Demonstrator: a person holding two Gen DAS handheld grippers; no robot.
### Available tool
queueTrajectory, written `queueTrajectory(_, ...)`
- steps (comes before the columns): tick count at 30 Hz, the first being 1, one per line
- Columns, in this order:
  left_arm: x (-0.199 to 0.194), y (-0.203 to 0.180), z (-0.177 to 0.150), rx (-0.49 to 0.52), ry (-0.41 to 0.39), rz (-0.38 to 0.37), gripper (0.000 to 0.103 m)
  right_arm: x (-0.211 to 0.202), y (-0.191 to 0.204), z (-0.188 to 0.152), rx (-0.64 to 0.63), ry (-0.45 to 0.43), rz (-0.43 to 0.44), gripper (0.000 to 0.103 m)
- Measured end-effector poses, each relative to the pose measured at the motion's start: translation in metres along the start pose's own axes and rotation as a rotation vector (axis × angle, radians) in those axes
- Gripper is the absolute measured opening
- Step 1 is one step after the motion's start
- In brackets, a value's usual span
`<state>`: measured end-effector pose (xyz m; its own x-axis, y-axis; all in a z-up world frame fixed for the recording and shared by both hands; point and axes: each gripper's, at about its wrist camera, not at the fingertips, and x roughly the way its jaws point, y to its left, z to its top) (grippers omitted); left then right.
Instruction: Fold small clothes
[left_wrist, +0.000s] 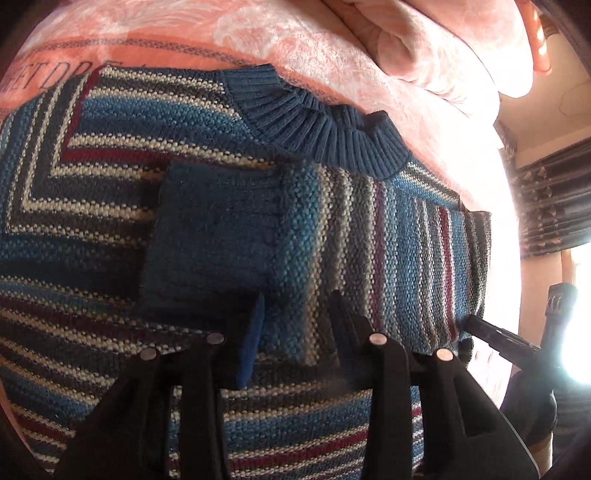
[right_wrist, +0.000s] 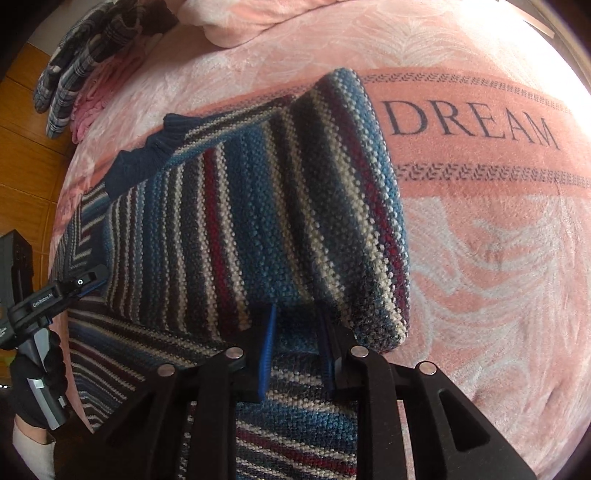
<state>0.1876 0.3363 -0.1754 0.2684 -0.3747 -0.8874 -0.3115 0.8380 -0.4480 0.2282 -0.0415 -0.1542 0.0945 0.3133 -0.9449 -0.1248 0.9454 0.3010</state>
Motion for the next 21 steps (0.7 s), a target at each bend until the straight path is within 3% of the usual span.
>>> queueTrajectory(8,-0.019,0.017,0.0,-0.082,-0.012,-0.049,0.035,0.001,0.009,-0.003,-0.037,-0.022,-0.028,0.023)
queueTrajectory(12,-0.068,0.042,0.001,-0.085,-0.075,-0.043,0.04,-0.021,0.024,-0.005,-0.065,-0.067,0.049,0.028)
queueTrajectory(15,-0.109,0.09,0.0,-0.149,-0.137,-0.029,0.045,-0.035,0.039,-0.012,-0.1,-0.088,0.075,0.031)
queueTrajectory(18,-0.147,0.156,-0.006,-0.241,-0.18,0.012,0.046,-0.037,0.061,-0.027,-0.147,-0.089,0.081,0.039)
queueTrajectory(21,-0.177,0.225,-0.021,-0.359,-0.214,0.052,0.05,-0.029,0.086,-0.042,-0.178,-0.095,0.103,0.04)
